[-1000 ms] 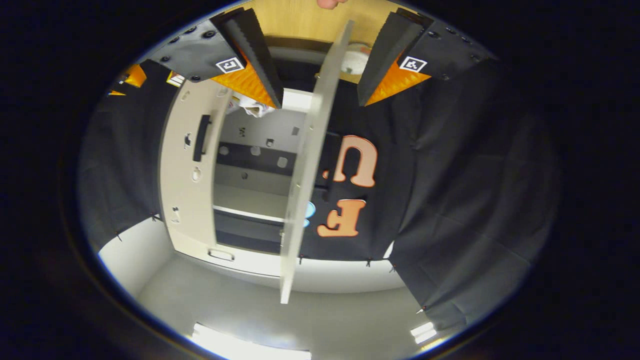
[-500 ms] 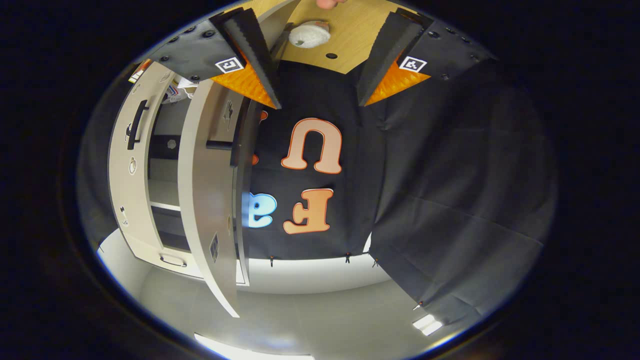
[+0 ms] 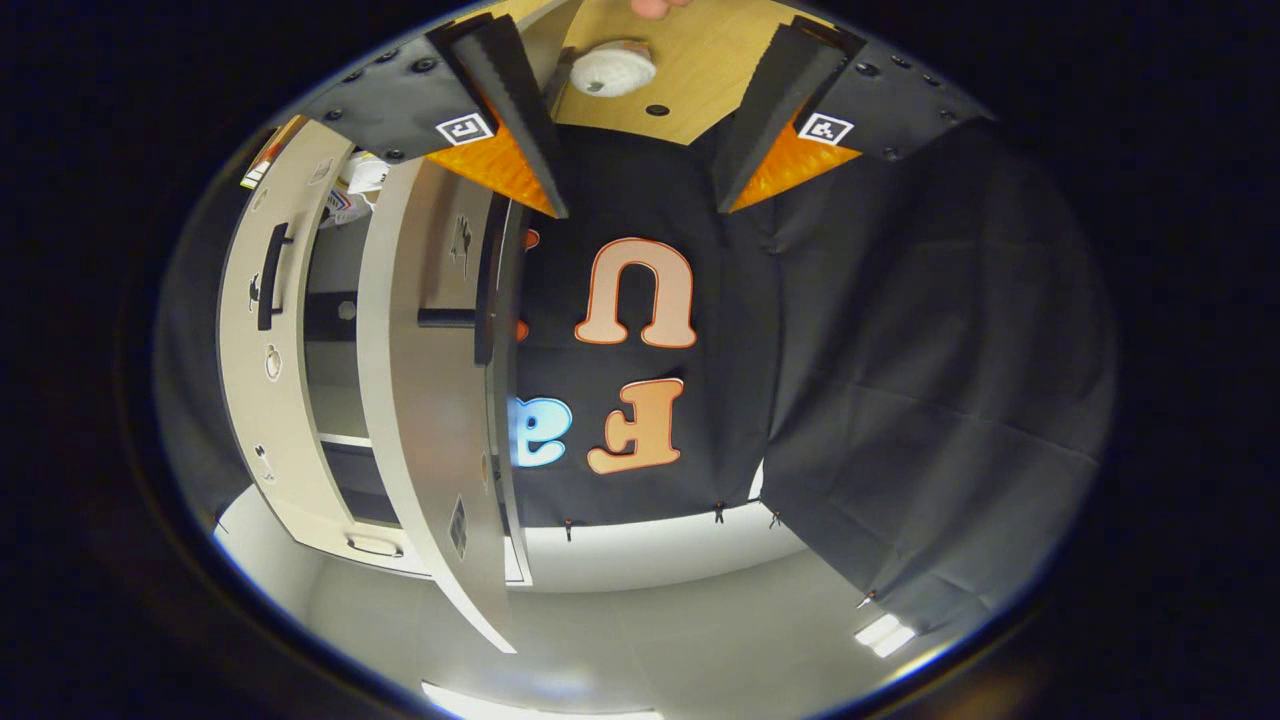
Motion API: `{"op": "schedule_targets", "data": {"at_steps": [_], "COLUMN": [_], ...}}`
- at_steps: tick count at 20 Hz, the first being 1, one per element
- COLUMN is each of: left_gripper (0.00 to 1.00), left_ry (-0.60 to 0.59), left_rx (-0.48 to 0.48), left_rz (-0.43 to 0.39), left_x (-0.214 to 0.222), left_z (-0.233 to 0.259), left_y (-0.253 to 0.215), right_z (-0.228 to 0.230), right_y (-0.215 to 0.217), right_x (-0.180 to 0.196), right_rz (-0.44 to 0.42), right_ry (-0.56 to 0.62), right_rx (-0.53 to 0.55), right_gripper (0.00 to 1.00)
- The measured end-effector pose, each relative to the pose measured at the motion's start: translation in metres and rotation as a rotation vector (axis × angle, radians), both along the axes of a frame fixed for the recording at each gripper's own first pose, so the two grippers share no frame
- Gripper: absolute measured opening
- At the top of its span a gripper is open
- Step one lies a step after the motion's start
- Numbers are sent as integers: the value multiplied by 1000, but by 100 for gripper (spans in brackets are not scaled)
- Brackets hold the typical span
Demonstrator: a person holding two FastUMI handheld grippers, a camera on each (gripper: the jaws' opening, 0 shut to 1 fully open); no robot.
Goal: Grab one shoe with the right hand and put it into the shoe cabinet, grab the other shoe with the left hand and put it into the shoe cabinet; then close the right door with the right hand and the left door with the left hand.
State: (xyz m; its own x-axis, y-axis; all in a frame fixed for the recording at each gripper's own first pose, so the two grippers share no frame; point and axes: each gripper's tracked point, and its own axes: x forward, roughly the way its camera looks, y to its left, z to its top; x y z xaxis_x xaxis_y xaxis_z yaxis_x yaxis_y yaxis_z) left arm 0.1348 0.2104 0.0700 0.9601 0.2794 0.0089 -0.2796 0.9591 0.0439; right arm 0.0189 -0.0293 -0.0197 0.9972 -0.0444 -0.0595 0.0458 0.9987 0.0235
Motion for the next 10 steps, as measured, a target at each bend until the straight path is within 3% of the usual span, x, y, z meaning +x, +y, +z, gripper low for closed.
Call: {"op": "schedule_targets", "data": {"at_steps": [1,3,5,6,9,10], "left_gripper": [94,91,99,90,94,90], "left_ry": [-4,4,9,11,22,24], "left_rx": [-5,-35,-45,-37,-24,-36], "left_rz": [-6,-31,-60,-74,-131,-155], "left_x": [0,1,0,0,2,5], "left_z": [0,-2,-3,-3,-3,-4], "left_y": [-3,-13,-25,-31,-54,-63], "right_z": [1,0,-1,-1,-5,-7], "right_y": [-1,-2,-4,-5,-7,-9], "right_x": [1,2,1,1,-2,-4], "right_rz": [2,1,-4,-6,-12,-17], "right_ry": [0,2,6,7,17,21], "right_rx": [1,1,8,14,22,17], "right_gripper": [92,92,92,92,92,92]}}
